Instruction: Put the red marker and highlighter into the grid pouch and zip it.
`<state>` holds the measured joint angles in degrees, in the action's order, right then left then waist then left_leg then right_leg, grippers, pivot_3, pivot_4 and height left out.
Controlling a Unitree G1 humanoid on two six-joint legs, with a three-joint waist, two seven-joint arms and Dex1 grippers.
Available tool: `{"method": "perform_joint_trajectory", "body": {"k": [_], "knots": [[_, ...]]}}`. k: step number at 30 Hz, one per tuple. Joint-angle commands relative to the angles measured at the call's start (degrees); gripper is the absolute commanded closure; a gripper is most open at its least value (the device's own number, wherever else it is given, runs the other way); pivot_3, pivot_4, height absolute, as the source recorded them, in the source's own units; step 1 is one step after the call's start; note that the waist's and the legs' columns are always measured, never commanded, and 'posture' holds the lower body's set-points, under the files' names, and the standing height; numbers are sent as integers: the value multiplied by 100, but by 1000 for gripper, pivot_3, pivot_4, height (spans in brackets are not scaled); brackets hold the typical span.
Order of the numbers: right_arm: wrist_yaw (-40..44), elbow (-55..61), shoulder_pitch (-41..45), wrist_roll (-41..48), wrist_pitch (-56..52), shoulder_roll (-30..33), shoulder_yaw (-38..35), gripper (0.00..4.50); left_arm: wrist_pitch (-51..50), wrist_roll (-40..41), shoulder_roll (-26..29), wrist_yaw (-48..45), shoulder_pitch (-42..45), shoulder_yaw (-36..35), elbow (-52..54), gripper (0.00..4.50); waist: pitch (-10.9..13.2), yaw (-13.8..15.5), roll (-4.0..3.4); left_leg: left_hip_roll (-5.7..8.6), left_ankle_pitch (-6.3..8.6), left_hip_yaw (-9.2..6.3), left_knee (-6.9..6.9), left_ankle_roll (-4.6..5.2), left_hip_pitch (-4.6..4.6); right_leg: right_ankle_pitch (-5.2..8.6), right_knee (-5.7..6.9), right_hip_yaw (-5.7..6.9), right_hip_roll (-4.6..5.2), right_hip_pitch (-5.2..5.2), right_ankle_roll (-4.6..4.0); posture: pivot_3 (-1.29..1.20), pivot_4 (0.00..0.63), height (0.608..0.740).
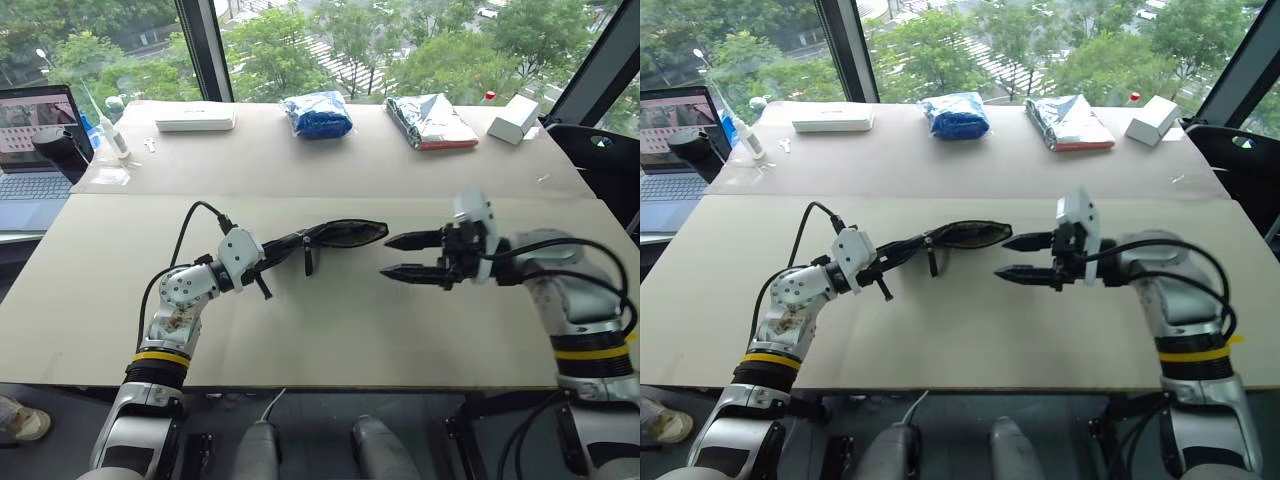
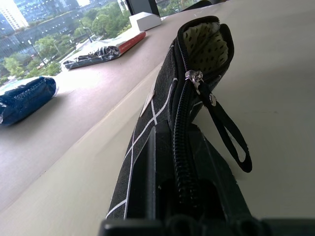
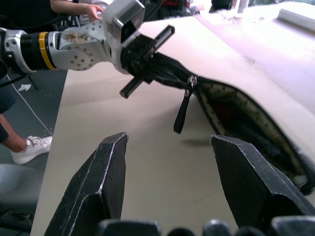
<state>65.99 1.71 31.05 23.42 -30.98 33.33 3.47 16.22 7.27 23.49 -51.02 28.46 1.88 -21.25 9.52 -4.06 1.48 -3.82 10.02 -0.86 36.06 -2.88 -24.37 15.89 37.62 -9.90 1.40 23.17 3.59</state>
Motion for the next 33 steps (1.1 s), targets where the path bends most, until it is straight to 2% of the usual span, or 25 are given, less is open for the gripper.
{"method": "perform_joint_trajectory", "body": {"k": [1, 7, 11, 22, 25, 31, 33], "knots": [[-788, 305, -72, -173, -436, -435, 376, 1496, 61, 91, 13, -1, 116, -12, 100, 4500, 0, 7, -1, 0, 0, -2, 0, 0, -2, 0, 2, 0, -1, 3, 0, 0, 150, 740], [-1925, -19, 31, -740, -452, -1273, 895, 1496, 45, 98, 5, -15, 101, 13, 143, 4500, 0, 51, 0, 2, 0, -8, 16, 0, -22, 0, -3, 12, 2, 6, 0, 0, 150, 740], [-2259, -211, 368, -716, -556, -1900, 941, 1496, 22, 104, 12, -23, 83, 16, 171, 4500, 0, 33, -1, 2, 0, -21, 15, -1, -23, 0, 2, 22, 0, 7, 0, 0, 150, 740], [-2474, -764, 822, -1064, -125, -2235, 1043, 1496, -41, 126, -29, 27, 33, 20, 290, 4500, 0, 42, -1, 2, -1, -44, 17, -2, -32, 0, 1, 48, 0, 4, -1, 0, 150, 740], [-2444, -717, 819, -1033, -132, -2246, 1009, 2262, -52, 117, -43, 46, 29, 27, 308, 4500, 0, 30, -1, 1, -1, -47, 16, -2, -33, 0, 1, 52, 0, 4, -1, 0, 150, 740], [-2233, -521, 705, -946, -181, -2072, 966, 4348, -54, 110, -55, 66, 30, 32, 312, 4500, 0, 32, -1, 2, -1, -51, 17, -2, -36, 0, 0, 56, 1, 4, -1, 0, 150, 740], [-2139, -433, 675, -887, -220, -1995, 934, 4443, -49, 108, -60, 69, 42, 34, 293, 4500, 0, 26, -1, 1, -1, -51, 17, -2, -36, 0, 0, 57, 0, 4, -1, 0, 150, 740]]}}
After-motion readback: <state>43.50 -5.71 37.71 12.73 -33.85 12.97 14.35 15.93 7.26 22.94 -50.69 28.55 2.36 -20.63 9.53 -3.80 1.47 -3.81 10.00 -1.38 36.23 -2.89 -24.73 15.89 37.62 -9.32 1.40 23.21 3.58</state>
